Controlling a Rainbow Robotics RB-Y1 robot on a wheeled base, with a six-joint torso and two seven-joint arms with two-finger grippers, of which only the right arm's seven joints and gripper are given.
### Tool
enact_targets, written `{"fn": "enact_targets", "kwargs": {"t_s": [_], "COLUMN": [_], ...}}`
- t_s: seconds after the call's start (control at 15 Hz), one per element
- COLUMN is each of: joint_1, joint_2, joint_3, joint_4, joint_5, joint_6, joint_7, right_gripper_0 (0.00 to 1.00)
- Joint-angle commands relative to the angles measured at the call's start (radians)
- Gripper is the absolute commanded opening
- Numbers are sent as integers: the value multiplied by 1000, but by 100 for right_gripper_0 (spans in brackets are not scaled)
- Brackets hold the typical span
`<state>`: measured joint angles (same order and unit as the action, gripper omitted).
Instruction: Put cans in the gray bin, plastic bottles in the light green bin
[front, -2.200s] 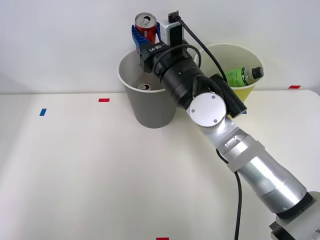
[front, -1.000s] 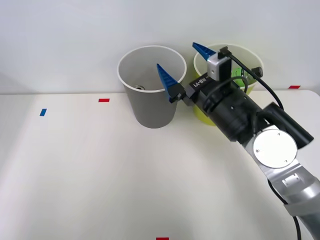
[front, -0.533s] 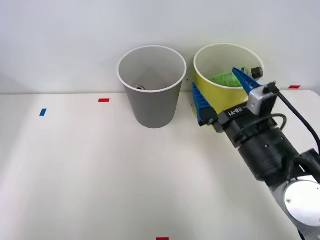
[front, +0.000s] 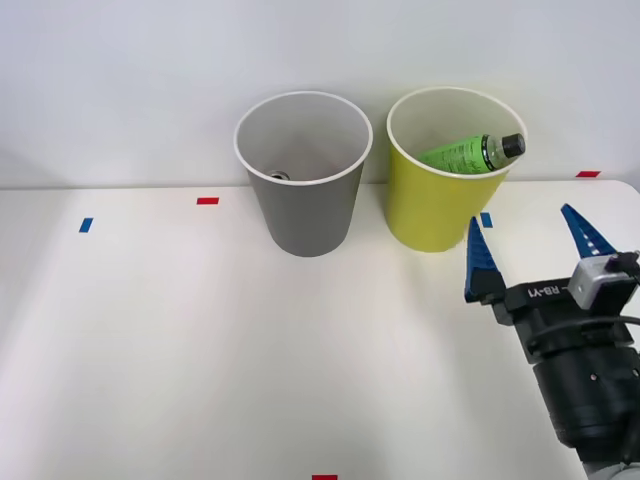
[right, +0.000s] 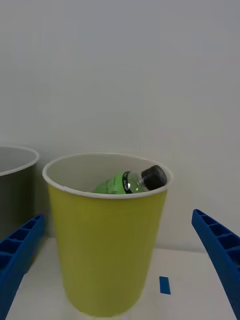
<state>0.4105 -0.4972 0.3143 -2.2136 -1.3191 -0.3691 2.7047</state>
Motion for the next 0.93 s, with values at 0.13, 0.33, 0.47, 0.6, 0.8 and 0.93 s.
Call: {"fn": "enact_targets", "kwargs": {"t_s": [0.13, 0.33, 0.47, 0.6, 0.8, 0.93], "joint_1": [82, 128, 136, 159, 234, 301], "joint_2": [141, 226, 235, 224, 230, 258], "joint_3": [-57, -112, -123, -136, -173, -195], "joint_4": [0, 0, 0, 0, 0, 0], "joint_5": [113, 204, 208, 235, 494, 732], "joint_6": [32, 88, 88, 88, 87, 88], "joint_7": [-2, -6, -9, -20, -259, -529], "right_gripper_0": [100, 100, 100, 100, 100, 100]}}
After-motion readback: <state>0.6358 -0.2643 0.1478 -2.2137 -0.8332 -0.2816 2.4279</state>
